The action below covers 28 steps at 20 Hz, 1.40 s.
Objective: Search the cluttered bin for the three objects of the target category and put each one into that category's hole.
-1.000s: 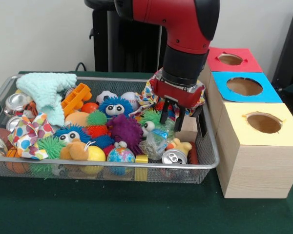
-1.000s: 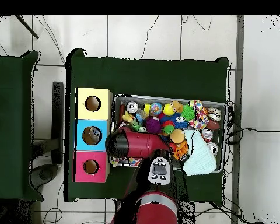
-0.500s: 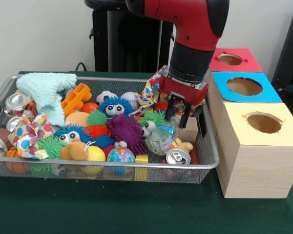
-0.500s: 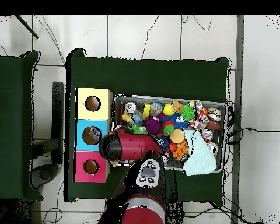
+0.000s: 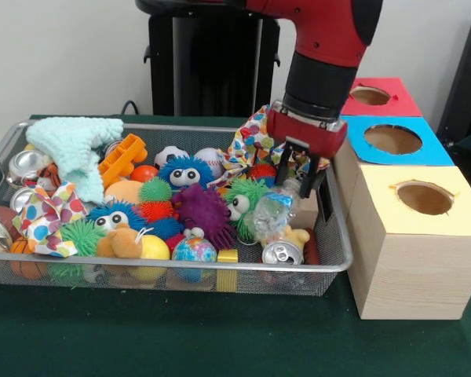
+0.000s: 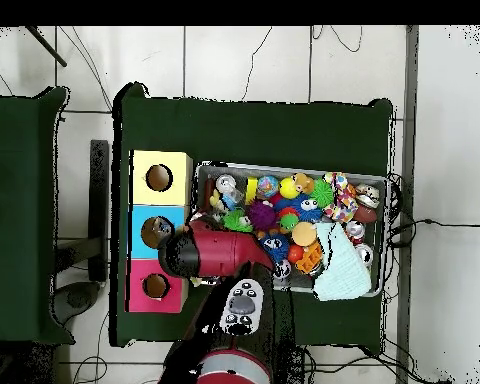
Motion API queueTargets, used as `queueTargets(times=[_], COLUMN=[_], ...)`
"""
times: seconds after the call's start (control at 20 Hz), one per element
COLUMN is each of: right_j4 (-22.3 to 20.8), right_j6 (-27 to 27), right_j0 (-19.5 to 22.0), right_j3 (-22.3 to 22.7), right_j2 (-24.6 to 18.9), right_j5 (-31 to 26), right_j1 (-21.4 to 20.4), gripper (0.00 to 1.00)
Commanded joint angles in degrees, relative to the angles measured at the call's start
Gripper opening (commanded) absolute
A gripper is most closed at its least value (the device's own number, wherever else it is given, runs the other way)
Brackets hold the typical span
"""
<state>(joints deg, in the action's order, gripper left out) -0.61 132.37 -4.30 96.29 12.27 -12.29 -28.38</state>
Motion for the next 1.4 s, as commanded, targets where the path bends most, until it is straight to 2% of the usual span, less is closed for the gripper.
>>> queueTargets(times=[0.05, 0.45, 0.85, 1.4], right_j4=[3.4, 5.5, 9.6, 15.9], right_j6=[9.0, 11.1, 13.5, 16.4], right_j0=[0.1, -3.5, -8.8, -15.5], right_j3=[4.1, 6.4, 5.3, 6.2], right_j2=[-1.8, 0.9, 5.1, 8.1], right_j5=[-4.0, -5.5, -10.6, -11.8], right_j1=[-5.0, -7.6, -8.8, -7.8], gripper=[0.0, 0.0, 0.0, 0.0])
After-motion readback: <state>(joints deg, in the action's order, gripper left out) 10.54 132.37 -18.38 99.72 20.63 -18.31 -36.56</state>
